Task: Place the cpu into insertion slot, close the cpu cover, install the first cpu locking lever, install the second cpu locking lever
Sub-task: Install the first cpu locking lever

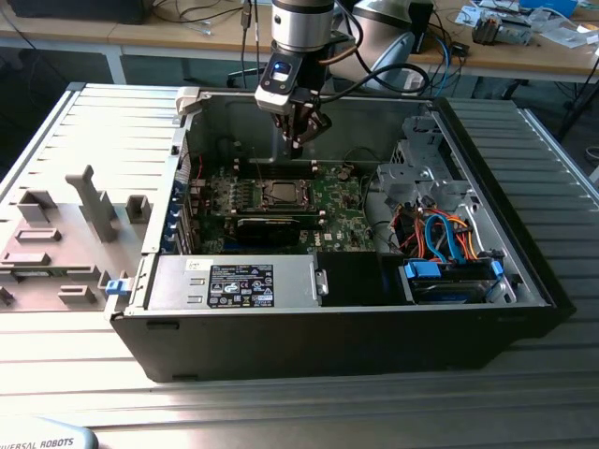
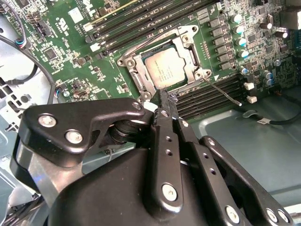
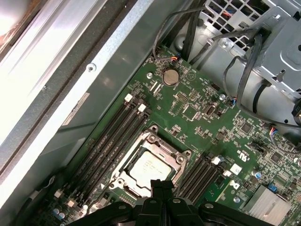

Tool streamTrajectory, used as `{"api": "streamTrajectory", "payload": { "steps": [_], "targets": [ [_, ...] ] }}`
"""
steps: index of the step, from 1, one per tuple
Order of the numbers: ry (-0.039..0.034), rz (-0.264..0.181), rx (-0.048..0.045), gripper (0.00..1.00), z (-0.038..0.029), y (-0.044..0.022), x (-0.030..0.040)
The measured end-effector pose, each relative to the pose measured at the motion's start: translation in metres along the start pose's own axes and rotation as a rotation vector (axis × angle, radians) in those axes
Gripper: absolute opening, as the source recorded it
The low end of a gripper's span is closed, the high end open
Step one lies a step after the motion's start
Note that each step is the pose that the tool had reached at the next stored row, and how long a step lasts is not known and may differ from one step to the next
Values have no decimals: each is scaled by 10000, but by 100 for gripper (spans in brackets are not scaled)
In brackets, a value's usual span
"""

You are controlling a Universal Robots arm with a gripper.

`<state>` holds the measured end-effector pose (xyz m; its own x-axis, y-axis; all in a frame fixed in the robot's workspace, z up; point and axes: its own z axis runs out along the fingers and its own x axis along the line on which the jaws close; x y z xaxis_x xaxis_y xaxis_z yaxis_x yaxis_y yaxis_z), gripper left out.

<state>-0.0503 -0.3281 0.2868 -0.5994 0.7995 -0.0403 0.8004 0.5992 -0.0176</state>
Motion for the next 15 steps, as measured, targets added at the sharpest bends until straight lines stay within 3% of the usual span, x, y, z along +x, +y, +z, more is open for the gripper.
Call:
{"api": "streamTrajectory", "payload": {
  "steps": [15],
  "targets": [
    [-4,-197,-7,11,0,0,0]
  ]
}}
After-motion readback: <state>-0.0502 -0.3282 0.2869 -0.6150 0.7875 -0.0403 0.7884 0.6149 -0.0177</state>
